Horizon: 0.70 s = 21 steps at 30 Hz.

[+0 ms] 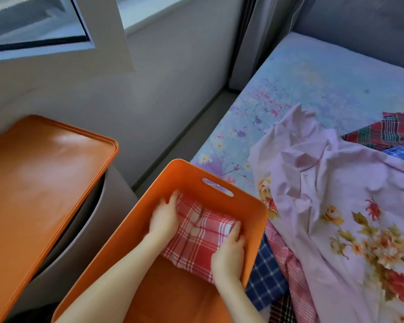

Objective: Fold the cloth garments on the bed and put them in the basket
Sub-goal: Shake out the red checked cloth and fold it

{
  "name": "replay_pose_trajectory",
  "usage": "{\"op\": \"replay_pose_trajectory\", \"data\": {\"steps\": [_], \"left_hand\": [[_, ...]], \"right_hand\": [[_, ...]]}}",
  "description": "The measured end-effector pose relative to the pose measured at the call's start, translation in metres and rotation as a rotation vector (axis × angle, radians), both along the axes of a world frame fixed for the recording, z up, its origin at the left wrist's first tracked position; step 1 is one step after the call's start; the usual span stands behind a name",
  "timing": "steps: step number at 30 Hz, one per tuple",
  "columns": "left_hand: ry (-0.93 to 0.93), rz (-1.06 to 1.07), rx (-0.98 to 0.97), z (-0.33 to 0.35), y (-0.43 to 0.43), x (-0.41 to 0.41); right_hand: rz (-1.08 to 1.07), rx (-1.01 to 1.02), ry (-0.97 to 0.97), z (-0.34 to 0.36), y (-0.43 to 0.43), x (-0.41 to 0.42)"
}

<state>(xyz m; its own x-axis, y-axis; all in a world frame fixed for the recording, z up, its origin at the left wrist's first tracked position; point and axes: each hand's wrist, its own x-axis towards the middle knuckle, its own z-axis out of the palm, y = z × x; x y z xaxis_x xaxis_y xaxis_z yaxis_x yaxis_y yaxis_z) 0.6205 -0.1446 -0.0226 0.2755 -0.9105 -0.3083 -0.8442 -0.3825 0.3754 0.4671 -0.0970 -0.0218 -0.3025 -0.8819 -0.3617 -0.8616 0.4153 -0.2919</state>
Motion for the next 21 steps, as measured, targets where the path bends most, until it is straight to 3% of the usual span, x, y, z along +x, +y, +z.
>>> {"op": "replay_pose_trajectory", "data": {"steps": [2, 6, 10, 14, 17, 21], "left_hand": [[-0.132, -0.115, -0.007, -0.007, 0.006, -0.003], [-0.321, -0.497, -0.076, -0.040, 0.028, 0.000], [-0.283, -0.459, -0.053, -0.076, 0.035, 0.000], [-0.174, -0.412, 0.089, -0.102, 0.015, 0.001], [-0.159, -0.456, 0.050, -0.126, -0.007, 0.005], [-0.328, -0.578, 0.028, -0.133, -0.044, -0.003]], "right_hand": [[0.136, 0.069, 0.134, -0.013, 0.001, 0.002], [0.408, 0.319, 0.224, -0.023, 0.003, 0.019], [0.556, 0.482, 0.314, -0.038, -0.012, 0.030], [0.491, 0.588, 0.310, -0.066, -0.028, 0.021], [0.400, 0.611, 0.254, -0.079, -0.035, 0.014], [0.351, 0.631, 0.255, -0.091, -0.047, 0.018]]}}
